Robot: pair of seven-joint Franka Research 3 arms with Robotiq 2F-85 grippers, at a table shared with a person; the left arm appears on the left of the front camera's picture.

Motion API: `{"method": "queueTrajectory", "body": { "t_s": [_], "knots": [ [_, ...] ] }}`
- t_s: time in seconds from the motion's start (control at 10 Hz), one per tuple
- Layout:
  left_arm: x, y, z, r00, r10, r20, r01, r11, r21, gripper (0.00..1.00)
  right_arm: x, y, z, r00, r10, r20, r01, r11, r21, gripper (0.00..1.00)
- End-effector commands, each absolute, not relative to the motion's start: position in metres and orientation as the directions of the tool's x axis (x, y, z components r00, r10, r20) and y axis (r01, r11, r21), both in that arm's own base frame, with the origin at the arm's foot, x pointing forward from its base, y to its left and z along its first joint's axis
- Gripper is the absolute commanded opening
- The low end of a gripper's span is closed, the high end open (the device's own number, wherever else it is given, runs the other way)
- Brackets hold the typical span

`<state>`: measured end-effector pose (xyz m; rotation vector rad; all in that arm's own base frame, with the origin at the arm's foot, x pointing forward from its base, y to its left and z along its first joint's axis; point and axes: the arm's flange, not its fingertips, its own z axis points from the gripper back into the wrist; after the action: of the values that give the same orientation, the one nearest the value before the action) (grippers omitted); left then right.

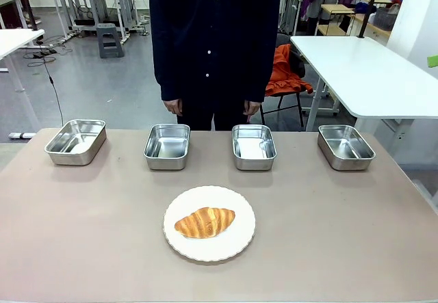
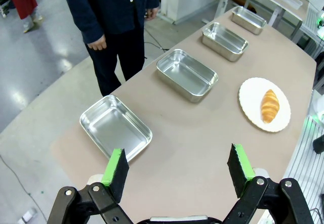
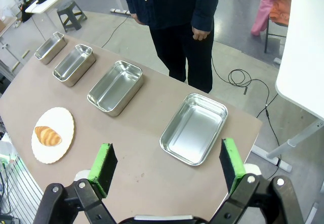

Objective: Place the bread in the container.
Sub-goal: Place the Butter Roll into the Airtight Container indicated by the human.

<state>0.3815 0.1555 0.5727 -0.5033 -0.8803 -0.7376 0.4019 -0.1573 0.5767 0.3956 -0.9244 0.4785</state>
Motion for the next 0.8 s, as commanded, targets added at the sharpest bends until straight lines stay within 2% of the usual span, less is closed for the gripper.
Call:
{"method": "queueTrajectory", "body": {
  "t_s": [0.0,0.7],
  "knots": [
    [0.3806,0.1558,0.5733,0.418,-0.360,0.834,0.753,0.650,-0.097,1.00,0.4037,-0.1579,0.5765,0.497,0.217,0.840,-0.558,0.821,0.118,1.00],
    [0.3806,0.1558,0.5733,0.418,-0.360,0.834,0.753,0.650,-0.097,1.00,0.4037,-0.1579,0.5765,0.497,0.217,0.840,-0.558,0.821,0.118,1.00]
  ]
}}
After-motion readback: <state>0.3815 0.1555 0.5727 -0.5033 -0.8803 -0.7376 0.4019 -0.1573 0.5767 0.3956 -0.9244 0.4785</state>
